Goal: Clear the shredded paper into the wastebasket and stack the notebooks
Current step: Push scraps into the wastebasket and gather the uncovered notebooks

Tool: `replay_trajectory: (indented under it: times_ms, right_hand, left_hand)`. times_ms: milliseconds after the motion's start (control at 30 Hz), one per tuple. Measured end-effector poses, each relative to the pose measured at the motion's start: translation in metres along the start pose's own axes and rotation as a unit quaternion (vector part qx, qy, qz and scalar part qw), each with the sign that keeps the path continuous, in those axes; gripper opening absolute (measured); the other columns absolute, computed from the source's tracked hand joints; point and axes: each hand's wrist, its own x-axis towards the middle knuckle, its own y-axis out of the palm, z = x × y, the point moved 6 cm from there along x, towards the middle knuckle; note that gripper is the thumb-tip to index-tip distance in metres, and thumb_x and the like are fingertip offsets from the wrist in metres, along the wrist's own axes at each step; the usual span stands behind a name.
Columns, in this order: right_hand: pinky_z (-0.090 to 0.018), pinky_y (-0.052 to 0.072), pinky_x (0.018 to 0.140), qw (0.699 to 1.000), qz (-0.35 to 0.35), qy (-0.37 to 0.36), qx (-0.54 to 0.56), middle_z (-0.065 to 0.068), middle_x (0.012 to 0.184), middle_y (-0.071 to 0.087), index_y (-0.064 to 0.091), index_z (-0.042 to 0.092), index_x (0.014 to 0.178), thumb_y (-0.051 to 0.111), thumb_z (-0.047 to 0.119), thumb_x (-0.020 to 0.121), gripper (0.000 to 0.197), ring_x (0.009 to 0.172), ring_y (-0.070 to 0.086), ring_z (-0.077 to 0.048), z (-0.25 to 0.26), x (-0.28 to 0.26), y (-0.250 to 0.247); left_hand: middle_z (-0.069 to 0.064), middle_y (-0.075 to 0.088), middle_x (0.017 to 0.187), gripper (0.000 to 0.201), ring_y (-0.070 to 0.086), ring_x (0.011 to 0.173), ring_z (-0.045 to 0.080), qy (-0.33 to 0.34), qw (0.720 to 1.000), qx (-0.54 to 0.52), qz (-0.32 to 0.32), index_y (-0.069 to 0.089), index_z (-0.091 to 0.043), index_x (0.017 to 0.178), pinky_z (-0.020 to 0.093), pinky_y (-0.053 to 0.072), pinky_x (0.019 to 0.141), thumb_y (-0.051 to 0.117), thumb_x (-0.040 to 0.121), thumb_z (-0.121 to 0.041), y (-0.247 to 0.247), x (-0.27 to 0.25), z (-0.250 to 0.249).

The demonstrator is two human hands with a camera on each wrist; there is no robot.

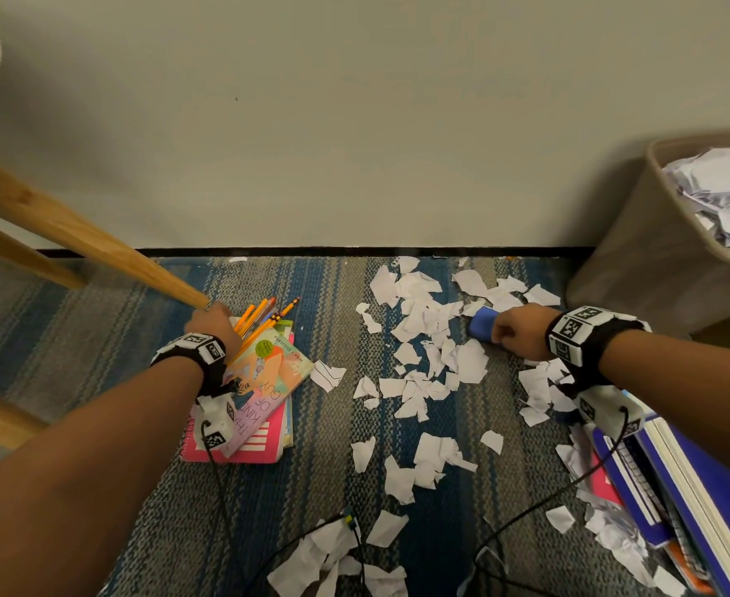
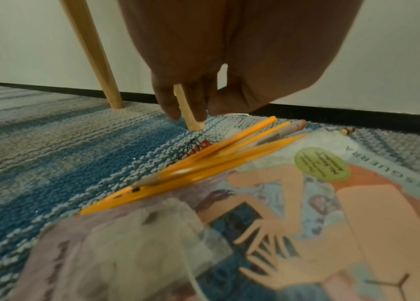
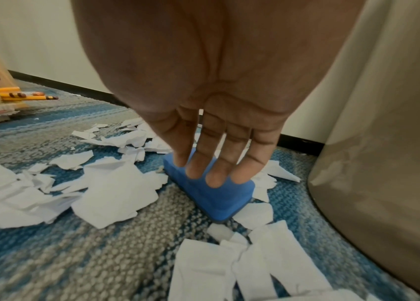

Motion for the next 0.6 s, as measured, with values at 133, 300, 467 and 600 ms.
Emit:
replay_trajectory:
  times_ms: [133, 300, 467, 600]
  right_hand:
    - [-0.033, 0.046, 0.091, 0.997, -0.056, 0.060, 0.011, -0.012, 0.125, 0.059, 0.061, 0.014, 0.120, 0.053, 0.012, 0.089, 0.032, 0.113, 0.056, -0.029, -0.019, -0.004, -0.011]
    - [-0.037, 0.042, 0.100, 0.989, -0.084, 0.108, 0.047, -0.016, 0.139, 0.043, 0.044, 0.010, 0.136, 0.055, 0.012, 0.088, 0.049, 0.124, 0.047, -0.033, -0.046, -0.014, 0.000]
    - [-0.040, 0.037, 0.110, 0.998, -0.010, 0.033, 0.050, -0.007, 0.152, 0.034, 0.027, 0.023, 0.149, 0.064, 0.029, 0.088, 0.072, 0.133, 0.042, -0.031, -0.049, -0.020, 0.037]
    - [-0.018, 0.041, 0.098, 0.986, 0.011, -0.040, 0.163, -0.009, 0.139, 0.053, 0.046, 0.016, 0.140, 0.047, -0.004, 0.088, 0.055, 0.125, 0.052, -0.025, -0.035, -0.022, 0.039]
  left_hand:
    - [0.019, 0.043, 0.127, 0.049, 0.043, 0.118, 0.040, -0.016, 0.995, -0.003, -0.103, 0.050, -0.014, 0.122, 0.053, 0.036, 0.098, 0.069, 0.077, -0.018, -0.024, -0.013, -0.018]
    - [0.017, 0.043, 0.123, 0.045, 0.043, 0.114, 0.037, 0.126, 0.976, 0.058, -0.167, 0.054, -0.012, 0.117, 0.049, 0.036, 0.096, 0.069, 0.076, -0.022, -0.030, -0.037, -0.095]
    - [0.008, 0.039, 0.127, 0.044, 0.041, 0.117, 0.029, 0.316, 0.936, 0.149, -0.051, 0.051, -0.021, 0.123, 0.046, 0.036, 0.098, 0.058, 0.079, -0.021, 0.019, -0.086, -0.188]
    - [0.005, 0.032, 0.141, 0.062, 0.037, 0.125, 0.027, 0.421, 0.894, 0.156, 0.009, 0.038, -0.023, 0.138, 0.046, 0.035, 0.104, 0.058, 0.079, -0.015, 0.047, -0.125, -0.248]
